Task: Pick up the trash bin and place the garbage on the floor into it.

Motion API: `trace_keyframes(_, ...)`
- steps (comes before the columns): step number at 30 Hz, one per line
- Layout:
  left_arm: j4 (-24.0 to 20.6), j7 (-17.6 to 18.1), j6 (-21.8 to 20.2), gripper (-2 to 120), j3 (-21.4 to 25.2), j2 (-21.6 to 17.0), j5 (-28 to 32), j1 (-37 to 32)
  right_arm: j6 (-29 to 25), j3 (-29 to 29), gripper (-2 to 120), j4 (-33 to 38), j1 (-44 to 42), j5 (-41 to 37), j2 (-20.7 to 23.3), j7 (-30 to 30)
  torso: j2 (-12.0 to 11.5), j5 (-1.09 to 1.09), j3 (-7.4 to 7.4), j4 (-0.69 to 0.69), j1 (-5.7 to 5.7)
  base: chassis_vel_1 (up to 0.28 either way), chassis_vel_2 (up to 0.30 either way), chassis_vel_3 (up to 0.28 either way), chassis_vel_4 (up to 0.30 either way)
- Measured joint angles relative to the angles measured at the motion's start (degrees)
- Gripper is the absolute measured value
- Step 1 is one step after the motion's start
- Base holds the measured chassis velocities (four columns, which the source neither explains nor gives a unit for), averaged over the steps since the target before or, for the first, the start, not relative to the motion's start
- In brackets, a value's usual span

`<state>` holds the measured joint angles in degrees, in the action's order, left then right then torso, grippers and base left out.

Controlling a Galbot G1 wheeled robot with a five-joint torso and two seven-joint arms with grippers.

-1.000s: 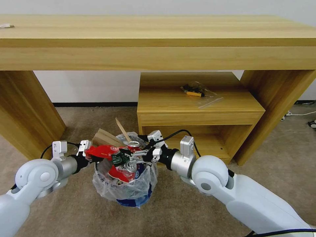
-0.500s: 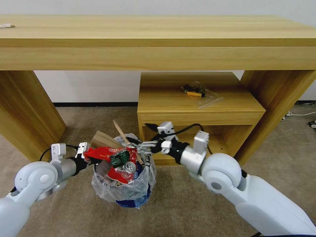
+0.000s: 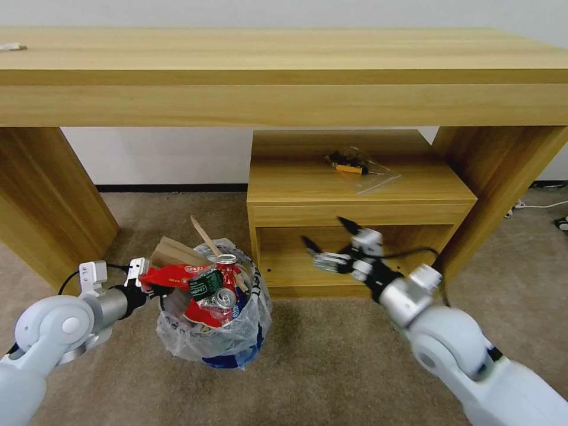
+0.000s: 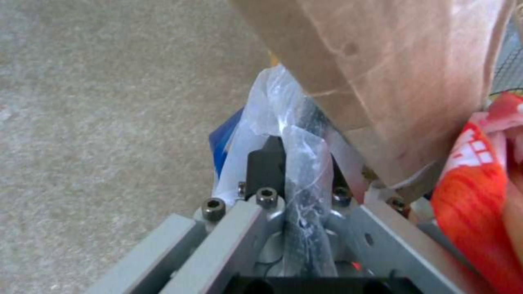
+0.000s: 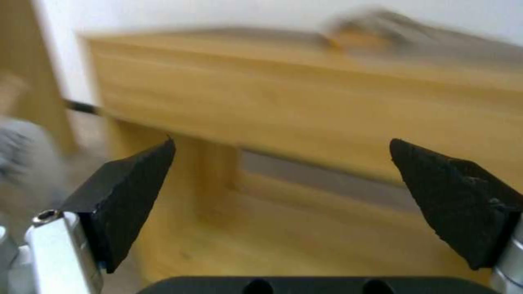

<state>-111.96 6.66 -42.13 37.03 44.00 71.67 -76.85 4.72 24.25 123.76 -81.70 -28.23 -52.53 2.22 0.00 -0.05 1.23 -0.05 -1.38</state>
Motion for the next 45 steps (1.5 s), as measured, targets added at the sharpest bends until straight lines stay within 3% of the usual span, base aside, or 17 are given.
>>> trace_keyframes(4,0.2,-1.7,0.0,0,1.9,1.3,-2.4,-2.0,-3.5,6.1,100,-0.6,-6.3,2.0,-2.7,-0.9,0.0,0.04,0.0,0.04,0.0,0.0,0.0,0.0,0.0)
trace_keyframes(7,0.1,-5.1,0.0,0,7.2,4.3,-6.8,-6.2,-9.0,16.5,100,-0.8,-16.1,4.9,-10.2,-4.4,0.0,0.03,0.0,0.05,0.0,0.0,0.0,0.0,0.0)
trace_keyframes(14,0.0,-8.2,0.0,0,11.2,6.9,-9.8,-10.2,-13.3,23.6,100,-0.1,-23.2,5.9,-17.8,-6.9,0.0,0.02,0.0,0.04,0.01,0.0,0.0,0.0,0.0)
trace_keyframes(28,2.7,-12.3,0.0,0,13.4,10.7,-16.0,-10.9,-12.7,24.4,100,1.3,-22.6,6.2,-21.0,-6.6,0.0,0.03,0.01,0.04,-0.01,0.0,0.0,0.0,0.0)
trace_keyframes(45,7.5,-17.7,0.4,0,12.5,12.4,-22.3,-10.4,-10.1,23.7,100,2.3,-20.7,5.1,-20.3,-5.4,0.0,0.02,0.01,0.05,-0.01,0.0,0.0,0.0,0.0)
